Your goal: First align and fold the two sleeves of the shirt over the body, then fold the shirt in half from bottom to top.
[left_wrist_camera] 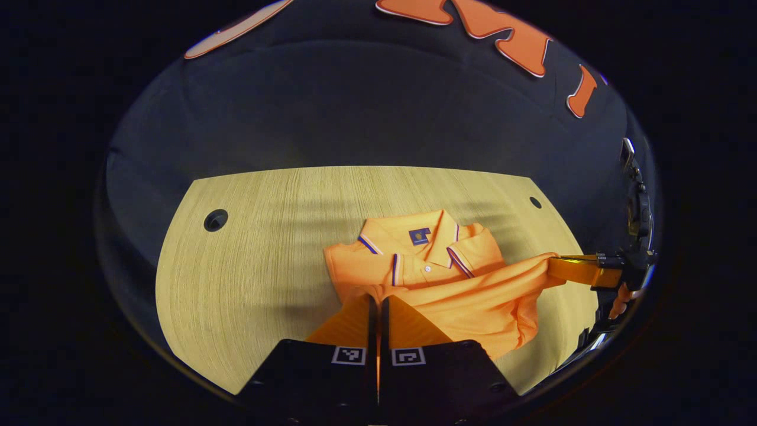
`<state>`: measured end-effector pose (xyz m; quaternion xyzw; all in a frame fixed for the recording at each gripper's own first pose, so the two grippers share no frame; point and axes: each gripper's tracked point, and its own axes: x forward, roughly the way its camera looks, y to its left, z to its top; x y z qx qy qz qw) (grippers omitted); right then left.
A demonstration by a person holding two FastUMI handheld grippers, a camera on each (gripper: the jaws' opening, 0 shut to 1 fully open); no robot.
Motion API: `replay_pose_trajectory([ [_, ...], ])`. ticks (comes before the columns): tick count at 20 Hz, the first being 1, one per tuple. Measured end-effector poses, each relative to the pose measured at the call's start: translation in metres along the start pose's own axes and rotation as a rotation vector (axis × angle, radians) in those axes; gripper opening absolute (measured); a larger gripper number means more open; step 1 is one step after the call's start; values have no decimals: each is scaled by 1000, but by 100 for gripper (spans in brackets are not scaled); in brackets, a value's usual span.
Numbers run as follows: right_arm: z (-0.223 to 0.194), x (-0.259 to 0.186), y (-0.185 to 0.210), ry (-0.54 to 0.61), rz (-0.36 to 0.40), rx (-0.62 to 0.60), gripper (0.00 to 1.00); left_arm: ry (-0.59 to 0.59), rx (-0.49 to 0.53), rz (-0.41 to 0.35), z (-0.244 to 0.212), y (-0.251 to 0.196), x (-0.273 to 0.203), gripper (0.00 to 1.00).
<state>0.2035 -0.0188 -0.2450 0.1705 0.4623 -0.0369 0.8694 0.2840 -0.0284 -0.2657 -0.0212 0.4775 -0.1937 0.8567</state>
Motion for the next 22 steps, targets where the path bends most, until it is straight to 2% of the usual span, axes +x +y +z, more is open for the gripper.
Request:
replay_pose_trajectory([
  [5, 31, 21, -10, -34, -55, 60, 4, -2, -47, 12, 19, 7, 25, 5],
  [7, 35, 21, -13, -45, -68, 87, 5, -9, -46, 18, 26, 10, 29, 12],
  [9, 38, 18, -19, -87, -94, 83, 21, -41, -37, 43, 31, 16, 27, 56],
  [10, 39, 11, -19, -111, -92, 78, 42, -60, -30, 70, 35, 21, 26, 78],
  [11, 40, 2, -16, -141, -83, 79, 49, -85, -24, 84, 40, 23, 17, 100],
  [12, 41, -7, -14, -169, -77, 79, 59, -115, -12, 99, 44, 22, 10, 100],
  [13, 40, -17, -15, -197, -81, 76, 65, -153, 3, 116, 49, 21, 0, 99],
  [14, 40, -30, -17, -230, -87, 65, 77, -192, 11, 122, 53, 18, -13, 99],
  [16, 38, -58, -20, -299, -108, 28, 91, -264, 23, 120, 58, 0, -45, 99],
  [18, 36, -90, -16, -364, -115, -17, 95, -345, 27, 128, 63, -19, -81, 99],
  [22, 27, -149, -10, -476, -121, -124, 96, -474, 20, 142, 50, -55, -155, 98],
])
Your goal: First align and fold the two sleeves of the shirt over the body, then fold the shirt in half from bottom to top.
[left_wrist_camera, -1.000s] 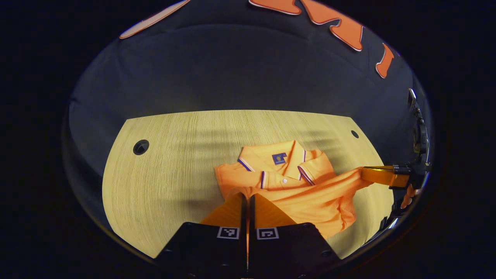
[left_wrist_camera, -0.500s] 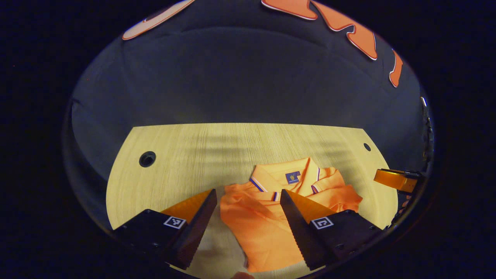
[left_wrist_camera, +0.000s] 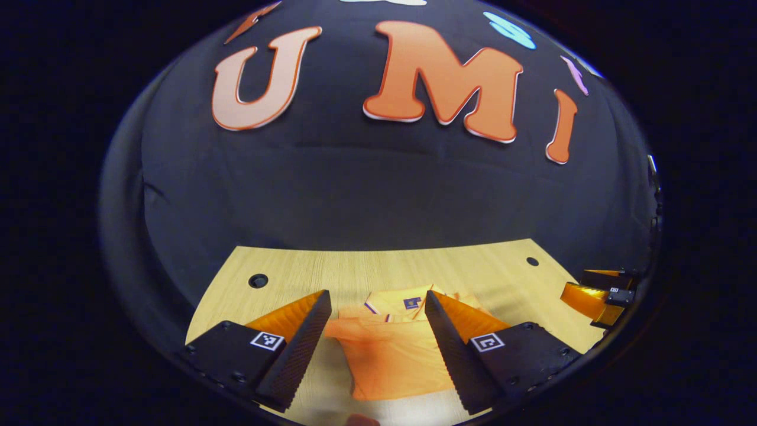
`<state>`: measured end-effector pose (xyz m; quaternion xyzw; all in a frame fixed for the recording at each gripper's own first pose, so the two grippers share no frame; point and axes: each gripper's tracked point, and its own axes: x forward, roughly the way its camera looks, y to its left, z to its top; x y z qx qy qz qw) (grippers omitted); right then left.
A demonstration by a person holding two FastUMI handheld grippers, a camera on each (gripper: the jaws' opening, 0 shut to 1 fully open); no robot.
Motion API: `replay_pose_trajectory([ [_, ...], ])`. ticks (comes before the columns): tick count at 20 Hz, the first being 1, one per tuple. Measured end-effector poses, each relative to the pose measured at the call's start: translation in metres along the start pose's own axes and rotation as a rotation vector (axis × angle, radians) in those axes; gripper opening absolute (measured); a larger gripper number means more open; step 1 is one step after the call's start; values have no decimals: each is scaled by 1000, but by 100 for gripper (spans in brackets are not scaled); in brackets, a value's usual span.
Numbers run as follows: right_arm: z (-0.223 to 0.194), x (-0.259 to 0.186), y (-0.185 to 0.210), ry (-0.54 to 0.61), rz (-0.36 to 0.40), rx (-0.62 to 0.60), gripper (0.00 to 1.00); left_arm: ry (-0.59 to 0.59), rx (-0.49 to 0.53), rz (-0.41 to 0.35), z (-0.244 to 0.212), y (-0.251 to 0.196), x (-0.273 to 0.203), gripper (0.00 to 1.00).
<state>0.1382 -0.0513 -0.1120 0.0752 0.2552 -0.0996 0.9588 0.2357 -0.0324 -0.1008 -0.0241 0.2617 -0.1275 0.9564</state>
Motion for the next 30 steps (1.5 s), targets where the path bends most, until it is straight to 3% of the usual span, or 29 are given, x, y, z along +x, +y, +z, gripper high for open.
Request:
replay_pose_trajectory([
  [6, 5, -71, 12, -90, 65, -57, 96, -137, -29, 50, 17, -14, -114, 98],
  [15, 7, -165, 16, -231, 116, -70, 96, -260, -39, 110, -3, -36, -232, 98],
  [22, 1, -207, 11, -289, 110, -78, 96, -351, -34, 110, -16, -57, -297, 97],
  [30, -1, -228, 14, -333, 103, -101, 96, -381, -26, 112, -29, -62, -320, 98],
])
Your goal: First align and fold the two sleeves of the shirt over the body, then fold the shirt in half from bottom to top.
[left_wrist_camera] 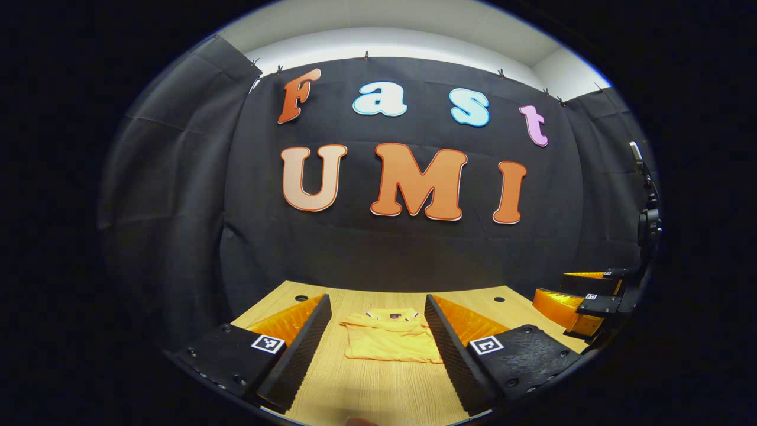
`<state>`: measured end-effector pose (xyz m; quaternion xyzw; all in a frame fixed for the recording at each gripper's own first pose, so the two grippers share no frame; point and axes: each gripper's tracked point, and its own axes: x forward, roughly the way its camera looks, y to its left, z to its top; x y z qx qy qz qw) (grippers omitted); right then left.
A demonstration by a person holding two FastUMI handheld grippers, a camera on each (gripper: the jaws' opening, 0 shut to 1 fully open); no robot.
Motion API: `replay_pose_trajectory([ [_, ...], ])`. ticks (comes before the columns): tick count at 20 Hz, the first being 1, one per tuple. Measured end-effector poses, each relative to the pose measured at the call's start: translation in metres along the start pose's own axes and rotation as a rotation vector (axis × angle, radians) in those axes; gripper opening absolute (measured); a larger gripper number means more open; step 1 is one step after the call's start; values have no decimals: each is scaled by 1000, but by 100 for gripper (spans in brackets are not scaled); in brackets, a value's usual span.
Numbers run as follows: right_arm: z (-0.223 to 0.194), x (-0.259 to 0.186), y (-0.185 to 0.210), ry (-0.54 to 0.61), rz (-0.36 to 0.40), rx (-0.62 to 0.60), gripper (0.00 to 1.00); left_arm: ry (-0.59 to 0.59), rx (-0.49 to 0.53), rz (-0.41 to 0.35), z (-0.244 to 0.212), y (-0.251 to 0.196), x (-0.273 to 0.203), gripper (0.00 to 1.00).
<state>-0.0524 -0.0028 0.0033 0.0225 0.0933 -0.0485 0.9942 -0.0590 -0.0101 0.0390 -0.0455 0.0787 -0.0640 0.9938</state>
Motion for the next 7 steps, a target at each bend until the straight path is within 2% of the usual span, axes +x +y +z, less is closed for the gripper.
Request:
replay_pose_trajectory([
  [7, -7, -2, 13, 7, 10, -6, 96, 10, 18, 11, -5, 1, -1, 98],
])
